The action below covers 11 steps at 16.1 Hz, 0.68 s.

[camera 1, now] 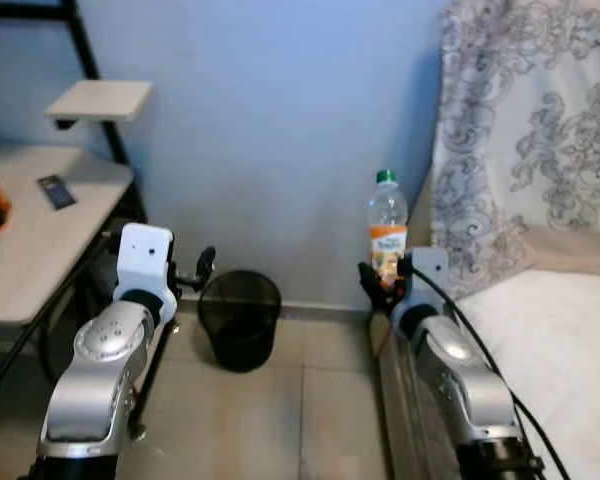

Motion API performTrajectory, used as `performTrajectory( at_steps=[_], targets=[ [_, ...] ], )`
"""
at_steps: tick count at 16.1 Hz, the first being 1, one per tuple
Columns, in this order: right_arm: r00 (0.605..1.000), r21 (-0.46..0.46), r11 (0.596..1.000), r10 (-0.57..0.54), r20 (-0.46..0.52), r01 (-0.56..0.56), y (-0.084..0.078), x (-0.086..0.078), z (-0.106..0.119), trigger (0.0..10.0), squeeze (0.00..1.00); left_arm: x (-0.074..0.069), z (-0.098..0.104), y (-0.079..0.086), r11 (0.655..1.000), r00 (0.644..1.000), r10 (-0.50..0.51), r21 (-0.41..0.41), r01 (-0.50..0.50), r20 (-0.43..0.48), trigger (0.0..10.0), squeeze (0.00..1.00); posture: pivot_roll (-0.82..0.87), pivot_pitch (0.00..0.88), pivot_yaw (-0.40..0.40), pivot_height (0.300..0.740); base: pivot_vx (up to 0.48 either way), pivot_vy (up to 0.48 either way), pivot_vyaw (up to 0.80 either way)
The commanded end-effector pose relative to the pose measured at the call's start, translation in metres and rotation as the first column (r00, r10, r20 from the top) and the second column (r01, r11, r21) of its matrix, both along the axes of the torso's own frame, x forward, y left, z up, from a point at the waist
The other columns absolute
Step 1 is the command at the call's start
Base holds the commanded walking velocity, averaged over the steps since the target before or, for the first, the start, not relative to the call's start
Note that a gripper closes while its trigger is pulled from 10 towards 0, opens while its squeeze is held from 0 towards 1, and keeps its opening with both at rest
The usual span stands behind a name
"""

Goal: Clean up the room

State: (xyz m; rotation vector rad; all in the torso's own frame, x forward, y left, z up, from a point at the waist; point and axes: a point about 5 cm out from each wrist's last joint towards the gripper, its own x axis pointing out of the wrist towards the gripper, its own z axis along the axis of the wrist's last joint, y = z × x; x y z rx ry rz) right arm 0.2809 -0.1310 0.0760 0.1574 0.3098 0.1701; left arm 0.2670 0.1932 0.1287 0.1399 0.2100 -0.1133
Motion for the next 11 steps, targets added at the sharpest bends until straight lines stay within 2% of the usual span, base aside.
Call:
performTrajectory(
  at_steps=[1,3,6,11],
  targets=[
    [1.000,-0.003,1.000,-0.018,0.014,0.019,-0.0067,0.0018,0.0032,10.0,0.00,0.0010,0.0016,-0.0068,0.999,0.999,-0.032,0.003,0.032,0.002,10.0,0.00,0.02,0.000,-0.025,0.740,0.319,0.000,0.00],
    [1.000,-0.004,1.000,0.002,0.021,-0.002,-0.0049,0.0020,0.0041,10.0,0.00,0.0011,0.0016,-0.0066,0.999,0.999,-0.034,0.004,0.034,0.002,10.0,0.00,0.01,0.000,-0.023,0.740,0.315,0.000,0.26],
    [1.000,-0.008,1.000,0.008,0.023,-0.008,-0.0041,0.0020,0.0044,10.0,0.00,0.0011,0.0014,-0.0065,0.999,0.999,-0.037,0.004,0.037,0.001,10.0,0.00,0.01,0.000,-0.023,0.740,0.317,0.000,0.79],
    [1.000,-0.006,1.000,-0.002,0.011,0.002,-0.0061,0.0029,0.0028,10.0,0.00,0.0017,0.0016,-0.0069,0.999,0.999,-0.042,0.012,0.042,-0.002,10.0,0.00,0.01,0.000,-0.018,0.740,0.320,0.000,0.00]
  ],
)
